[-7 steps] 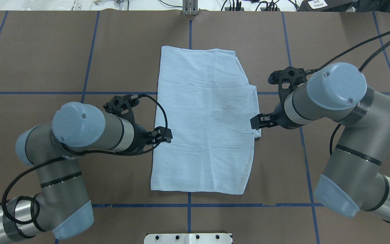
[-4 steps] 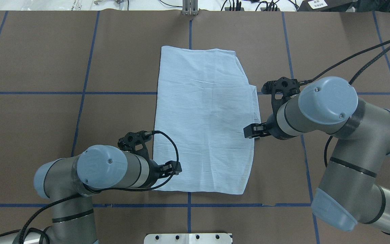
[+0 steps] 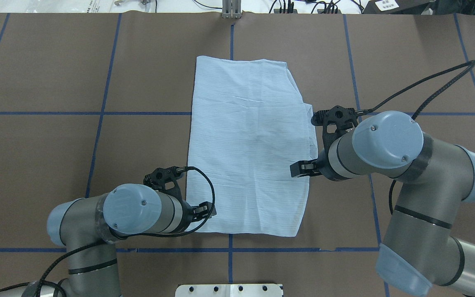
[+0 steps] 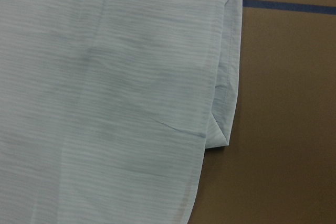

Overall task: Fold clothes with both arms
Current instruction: 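Hold the left gripper at the shirt edge while the right gripper moves nearer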

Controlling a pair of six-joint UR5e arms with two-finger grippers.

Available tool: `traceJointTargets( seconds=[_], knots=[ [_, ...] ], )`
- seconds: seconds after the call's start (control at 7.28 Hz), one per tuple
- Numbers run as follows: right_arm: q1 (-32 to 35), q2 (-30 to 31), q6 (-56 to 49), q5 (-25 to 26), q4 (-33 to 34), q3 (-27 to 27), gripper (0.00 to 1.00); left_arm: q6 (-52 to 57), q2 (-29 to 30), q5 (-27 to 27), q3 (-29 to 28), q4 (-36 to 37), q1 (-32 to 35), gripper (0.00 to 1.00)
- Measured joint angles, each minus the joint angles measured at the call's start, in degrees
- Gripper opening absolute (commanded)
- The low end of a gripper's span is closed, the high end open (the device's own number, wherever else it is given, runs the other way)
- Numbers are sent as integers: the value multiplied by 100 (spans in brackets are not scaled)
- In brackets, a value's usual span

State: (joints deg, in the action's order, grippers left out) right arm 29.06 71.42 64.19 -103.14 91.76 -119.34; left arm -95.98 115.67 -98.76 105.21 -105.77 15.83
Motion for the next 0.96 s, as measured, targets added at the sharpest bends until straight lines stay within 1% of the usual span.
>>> traceJointTargets(
  seconds=[0.41, 0.55, 0.96],
  knots=[
    [-5, 4, 0, 6, 0, 6, 100, 0, 9, 21, -29, 84, -7, 74],
    [-5, 4, 3, 12, 0, 7, 100, 2, 13, 19, -28, 89, -21, 72],
    [-6, 2, 1, 29, 0, 7, 100, 7, 2, 23, -31, 94, -93, 71]
  ],
)
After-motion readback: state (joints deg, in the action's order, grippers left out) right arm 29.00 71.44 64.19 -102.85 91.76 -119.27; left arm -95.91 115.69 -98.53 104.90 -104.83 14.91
